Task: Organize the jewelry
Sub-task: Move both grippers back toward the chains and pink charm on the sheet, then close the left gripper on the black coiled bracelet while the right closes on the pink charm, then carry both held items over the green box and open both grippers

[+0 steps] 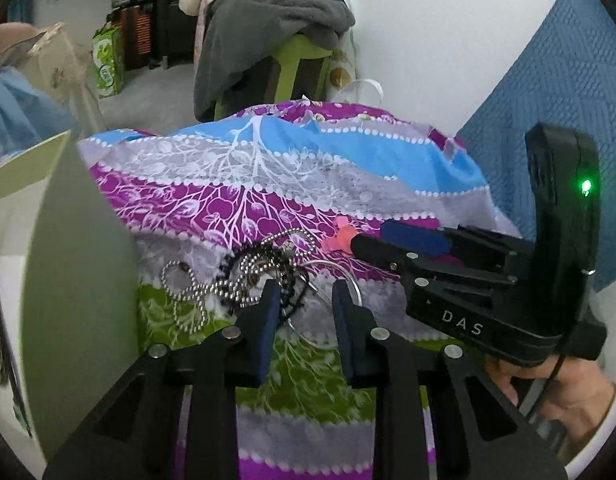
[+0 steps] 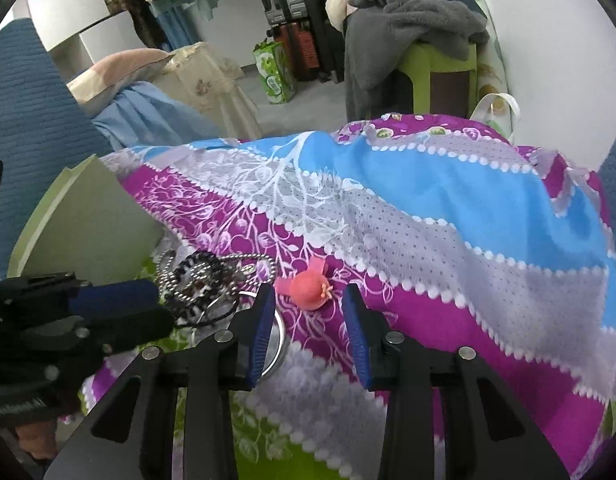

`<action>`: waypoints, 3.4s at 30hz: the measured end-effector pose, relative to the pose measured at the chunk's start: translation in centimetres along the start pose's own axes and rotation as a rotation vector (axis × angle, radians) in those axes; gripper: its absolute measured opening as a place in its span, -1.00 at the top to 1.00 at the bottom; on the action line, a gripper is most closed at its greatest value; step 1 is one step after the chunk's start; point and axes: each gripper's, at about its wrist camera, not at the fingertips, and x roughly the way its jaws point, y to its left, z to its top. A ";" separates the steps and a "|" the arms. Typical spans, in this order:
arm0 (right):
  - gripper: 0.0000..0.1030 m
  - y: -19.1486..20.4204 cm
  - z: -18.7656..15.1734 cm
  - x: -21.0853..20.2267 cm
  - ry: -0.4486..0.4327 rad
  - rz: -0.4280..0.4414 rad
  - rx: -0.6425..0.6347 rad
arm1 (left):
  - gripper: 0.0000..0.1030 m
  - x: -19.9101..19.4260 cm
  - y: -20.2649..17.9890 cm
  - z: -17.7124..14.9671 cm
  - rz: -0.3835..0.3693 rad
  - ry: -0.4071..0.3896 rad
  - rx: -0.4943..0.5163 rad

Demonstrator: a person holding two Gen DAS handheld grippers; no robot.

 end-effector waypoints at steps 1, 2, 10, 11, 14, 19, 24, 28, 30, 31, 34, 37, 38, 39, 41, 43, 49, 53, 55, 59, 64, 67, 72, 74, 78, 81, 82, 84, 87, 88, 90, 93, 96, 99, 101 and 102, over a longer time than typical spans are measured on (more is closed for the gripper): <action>0.40 -0.1 0.0 0.3 0.003 0.009 0.003 | 0.46 0.3 -0.1 0.1 0.009 -0.001 0.017; 0.41 -0.2 0.1 0.6 0.009 0.012 0.002 | 0.46 0.6 -0.4 0.2 0.024 -0.005 0.043; 0.42 -0.5 0.2 2.0 0.024 0.009 -0.019 | 0.87 3.2 -1.1 0.4 0.089 0.039 0.135; 0.42 -0.5 0.2 2.0 0.022 0.007 -0.024 | 0.87 3.4 -1.0 0.3 0.093 0.042 0.132; 0.54 -0.1 0.3 2.1 0.025 0.004 -0.048 | 0.88 3.2 -0.8 0.3 0.082 0.031 0.115; 0.55 0.4 0.2 1.9 0.028 -0.029 -0.069 | 1.00 2.0 -0.1 0.8 0.026 0.009 0.032; 0.55 0.2 0.3 0.9 0.026 -0.046 -0.033 | 1.00 -0.3 0.8 1.1 -0.031 -0.024 -0.057; 0.55 0.2 -0.1 -0.5 0.010 -0.053 -0.005 | 1.00 -1.5 1.1 0.8 -0.060 -0.027 -0.101; 0.55 0.5 -0.4 -0.8 0.007 -0.063 -0.005 | 1.00 -1.3 0.8 0.4 -0.058 -0.010 -0.073; 0.55 0.6 -0.7 -0.9 0.009 -0.064 -0.003 | 1.00 -1.2 0.7 0.2 -0.047 -0.008 -0.060; 0.55 0.9 -1.4 -1.1 0.016 -0.066 0.004 | 0.90 0.0 0.3 -0.3 -0.029 0.030 -0.028; 0.54 0.9 -1.8 -1.3 0.014 -0.065 0.009 | 0.53 0.8 -0.1 -0.4 0.021 0.041 0.001; 0.54 0.8 -1.9 -1.4 0.011 -0.064 0.011 | 0.53 1.0 -0.2 -0.4 0.015 0.044 0.007; 0.54 0.7 -1.9 -1.5 0.006 -0.062 0.015 | 0.53 1.2 -0.2 -0.4 0.018 0.050 0.017; 0.54 0.2 -2.0 -1.5 0.005 -0.060 0.036 | 0.53 1.5 -0.7 -0.3 0.044 0.058 0.052; 0.54 -0.4 -2.0 -1.5 0.008 -0.066 0.055 | 0.53 1.8 -1.2 -0.2 0.067 0.057 0.091; 0.54 -1.1 -2.0 -1.5 0.009 -0.067 0.080 | 0.53 3.5 -1.5 0.1 0.135 0.064 0.174; 0.54 -0.9 -1.9 -1.6 0.014 -0.067 0.072 | 0.83 3.8 -1.6 0.3 0.163 0.054 0.200; 0.54 -0.7 -1.7 -2.0 0.010 -0.072 0.067 | 0.84 3.5 -1.0 0.6 0.122 0.059 0.156; 0.54 -0.4 -1.5 -3.5 -0.011 -0.069 0.082 | 0.84 1.2 -0.7 1.1 0.069 0.022 0.096; 0.55 0.5 -1.0 -6.3 -0.058 -0.073 0.101 | 0.84 -4.0 -0.8 1.9 -0.027 -0.035 0.022; 0.55 1.3 -0.5 -8.4 -0.093 -0.077 0.104 | 0.84 -6.6 -0.9 2.5 -0.072 -0.064 -0.014; 0.55 2.9 0.6 -12.4 -0.142 -0.098 0.103 | 0.84 -11.2 -1.4 3.5 -0.123 -0.109 -0.037; 0.55 3.3 1.2 -13.9 -0.162 -0.107 0.103 | 0.84 -13.0 -1.8 4.1 -0.141 -0.128 -0.035; 0.55 4.1 2.6 -16.6 -0.190 -0.117 0.108 | 0.84 -16.2 -2.5 5.2 -0.157 -0.166 -0.026; 0.55 4.9 4.0 -18.9 -0.213 -0.122 0.108 | 0.84 -18.4 -2.8 6.2 -0.176 -0.189 -0.022; 0.55 5.1 4.3 -19.4 -0.220 -0.122 0.106 | 0.84 -19.3 -3.0 6.6 -0.177 -0.203 -0.015; 0.55 5.8 5.2 -20.7 -0.235 -0.131 0.094 | 0.84 -20.7 -3.1 7.1 -0.188 -0.221 -0.009; 0.55 6.6 6.3 -22.0 -0.248 -0.137 0.086 | 0.84 -22.6 -3.0 7.9 -0.192 -0.240 -0.008; 0.55 7.0 6.8 -22.6 -0.255 -0.135 0.084 | 0.84 -23.4 -2.8 8.2 -0.189 -0.247 -0.010; 0.55 7.7 7.5 -23.2 -0.266 -0.137 0.077 | 0.84 -24.5 -2.6 8.7 -0.190 -0.253 -0.012; 0.55 9.2 8.6 -24.1 -0.282 -0.131 0.057 | 0.84 -26.1 -2.2 9.1 -0.175 -0.268 -0.003; 0.54 10.8 9.5 -24.3 -0.289 -0.121 0.037 | 0.84 -27.4 -1.3 9.2 -0.164 -0.276 -0.001; 0.54 12.7 9.9 -23.7 -0.285 -0.096 0.019 | 0.84 -28.6 0.0 9.0 -0.147 -0.290 0.001; 0.54 13.9 10.0 -22.8 -0.276 -0.082 0.007 | 0.84 -29.3 1.1 8.5 -0.141 -0.298 -0.009; 0.54 14.6 10.0 -22.2 -0.268 -0.073 0.001 | 0.84 -29.6 1.7 8.3 -0.138 -0.302 -0.016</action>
